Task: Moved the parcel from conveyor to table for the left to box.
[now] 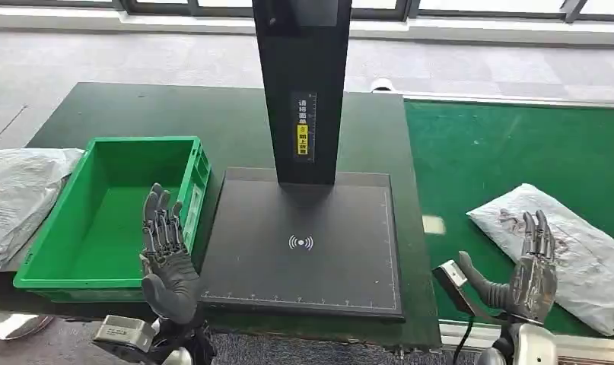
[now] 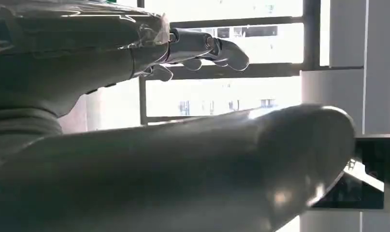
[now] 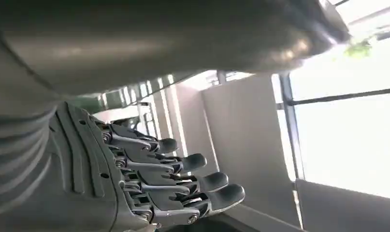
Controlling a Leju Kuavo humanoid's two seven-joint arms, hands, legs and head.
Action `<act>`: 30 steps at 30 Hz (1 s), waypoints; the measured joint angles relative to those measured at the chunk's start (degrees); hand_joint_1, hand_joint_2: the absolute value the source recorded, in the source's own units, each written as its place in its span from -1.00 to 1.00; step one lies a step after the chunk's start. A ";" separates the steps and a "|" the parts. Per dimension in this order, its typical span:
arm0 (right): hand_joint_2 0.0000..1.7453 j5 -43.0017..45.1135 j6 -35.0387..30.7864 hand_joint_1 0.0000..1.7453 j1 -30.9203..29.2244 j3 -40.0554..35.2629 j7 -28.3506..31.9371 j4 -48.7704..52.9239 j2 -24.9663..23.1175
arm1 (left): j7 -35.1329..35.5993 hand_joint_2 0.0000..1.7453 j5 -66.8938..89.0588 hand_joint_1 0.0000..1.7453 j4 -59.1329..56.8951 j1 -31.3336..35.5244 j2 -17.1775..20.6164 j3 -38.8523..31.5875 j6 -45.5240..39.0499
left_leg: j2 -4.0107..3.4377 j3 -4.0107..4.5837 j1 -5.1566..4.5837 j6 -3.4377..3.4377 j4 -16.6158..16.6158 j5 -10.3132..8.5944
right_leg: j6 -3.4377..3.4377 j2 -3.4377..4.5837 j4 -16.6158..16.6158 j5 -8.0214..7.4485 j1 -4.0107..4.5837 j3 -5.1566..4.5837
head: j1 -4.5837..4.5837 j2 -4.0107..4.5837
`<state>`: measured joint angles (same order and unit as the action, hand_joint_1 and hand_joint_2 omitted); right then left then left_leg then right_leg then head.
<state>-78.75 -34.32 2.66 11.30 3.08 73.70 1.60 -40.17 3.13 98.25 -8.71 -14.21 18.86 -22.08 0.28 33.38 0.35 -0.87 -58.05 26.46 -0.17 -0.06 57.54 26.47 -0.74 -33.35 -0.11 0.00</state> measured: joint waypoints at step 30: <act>1.00 -9.39 3.87 -1.00 -24.93 4.13 -11.51 -50.85 16.04 | 0.02 -1.00 -4.50 -1.00 0.96 -1.38 -0.94 -2.58 3.60 | -0.02 0.06 -0.08 0.02 0.02 0.00 | -0.09 0.08 0.01 -0.06 -0.08 -0.11 | -0.02 0.00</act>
<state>-88.15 -30.45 -22.27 15.43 -8.43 22.84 17.64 -40.15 -1.37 99.21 -10.09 -15.15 16.28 -18.47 0.26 33.44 0.27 -0.85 -58.03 26.45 -0.27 0.02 57.54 26.42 -0.82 -33.46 -0.13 0.00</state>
